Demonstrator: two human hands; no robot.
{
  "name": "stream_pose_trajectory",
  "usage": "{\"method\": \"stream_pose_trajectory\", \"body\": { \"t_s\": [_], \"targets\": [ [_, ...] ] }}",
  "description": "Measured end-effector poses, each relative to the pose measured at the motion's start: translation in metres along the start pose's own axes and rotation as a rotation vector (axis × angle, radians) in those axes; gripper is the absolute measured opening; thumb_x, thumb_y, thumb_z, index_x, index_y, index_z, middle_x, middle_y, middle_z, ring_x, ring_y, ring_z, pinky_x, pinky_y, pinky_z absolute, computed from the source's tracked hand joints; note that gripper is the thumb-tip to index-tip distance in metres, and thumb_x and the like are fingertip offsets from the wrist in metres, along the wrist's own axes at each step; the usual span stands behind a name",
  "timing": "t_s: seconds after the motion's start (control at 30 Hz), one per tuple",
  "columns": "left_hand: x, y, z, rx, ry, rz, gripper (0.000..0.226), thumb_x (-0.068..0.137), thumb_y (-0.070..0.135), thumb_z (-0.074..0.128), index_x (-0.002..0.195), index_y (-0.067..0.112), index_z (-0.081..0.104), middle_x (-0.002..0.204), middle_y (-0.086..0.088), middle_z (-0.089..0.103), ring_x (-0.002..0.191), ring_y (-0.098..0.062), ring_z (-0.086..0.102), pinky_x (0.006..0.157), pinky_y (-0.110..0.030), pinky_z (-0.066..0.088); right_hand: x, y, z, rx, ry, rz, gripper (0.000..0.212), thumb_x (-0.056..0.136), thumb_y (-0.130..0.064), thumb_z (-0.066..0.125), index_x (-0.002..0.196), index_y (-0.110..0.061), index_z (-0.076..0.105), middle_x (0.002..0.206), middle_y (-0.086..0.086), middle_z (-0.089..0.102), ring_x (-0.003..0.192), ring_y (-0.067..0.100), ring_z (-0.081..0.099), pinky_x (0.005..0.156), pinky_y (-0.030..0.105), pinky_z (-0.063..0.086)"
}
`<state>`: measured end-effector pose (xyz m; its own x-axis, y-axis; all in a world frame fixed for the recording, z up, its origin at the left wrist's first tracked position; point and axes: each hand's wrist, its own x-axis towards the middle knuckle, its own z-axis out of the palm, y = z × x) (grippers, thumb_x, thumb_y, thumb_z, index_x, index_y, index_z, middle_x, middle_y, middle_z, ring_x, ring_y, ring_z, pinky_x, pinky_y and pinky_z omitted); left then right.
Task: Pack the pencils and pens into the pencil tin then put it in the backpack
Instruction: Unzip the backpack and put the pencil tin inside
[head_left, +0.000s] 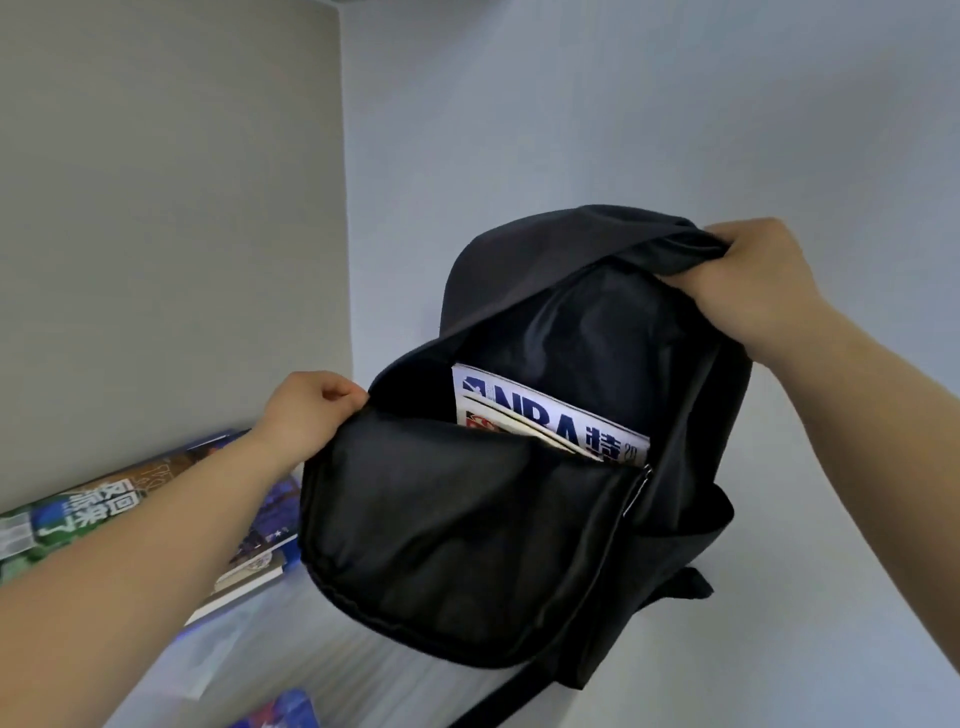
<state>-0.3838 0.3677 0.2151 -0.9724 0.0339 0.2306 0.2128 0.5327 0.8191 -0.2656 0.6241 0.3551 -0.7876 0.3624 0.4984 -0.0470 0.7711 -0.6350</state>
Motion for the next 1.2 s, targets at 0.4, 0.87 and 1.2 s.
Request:
{"method": "stream_pose_trajectory", "body": {
  "t_s": [0.4,0.87,1.2],
  "targets": [
    [-0.023,0.01,0.004,0.144,-0.133,0.087,0.023,0.085,0.001,0.051,0.101,0.005,0.067,0.078,-0.003,0.059,0.073,-0.017,0.052,0.074,-0.023,0.038,-0.01,0.019,0.011,-0.279,0.095,-0.059,0.023,0.083,-0.008,0.047,0.059,-0.008,0.047,0.062,0.012,0.05,0.07,0.031,0.049,0.054,0.03,0.028],
    [-0.04,-0.023,-0.037,-0.284,-0.171,-0.107,0.028,0.096,0.02,0.032,0.114,0.011,0.052,0.109,-0.01,0.055,0.07,-0.012,0.059,0.07,-0.021,0.046,0.014,0.03,0.018,-0.393,0.163,-0.106,0.018,0.083,-0.004,0.046,0.067,-0.002,0.052,0.096,0.036,0.061,0.09,0.048,0.055,0.065,0.034,0.031],
    [-0.15,-0.16,-0.056,0.449,-0.614,-0.422,0.074,0.077,0.029,0.067,0.139,0.019,0.028,0.148,-0.002,0.03,0.133,-0.021,0.034,0.111,-0.031,0.028,0.007,0.018,0.029,-0.39,0.117,-0.164,0.021,0.085,-0.007,0.049,0.085,0.011,0.059,0.095,0.04,0.06,0.092,0.051,0.056,0.079,0.049,0.045]
  ]
}}
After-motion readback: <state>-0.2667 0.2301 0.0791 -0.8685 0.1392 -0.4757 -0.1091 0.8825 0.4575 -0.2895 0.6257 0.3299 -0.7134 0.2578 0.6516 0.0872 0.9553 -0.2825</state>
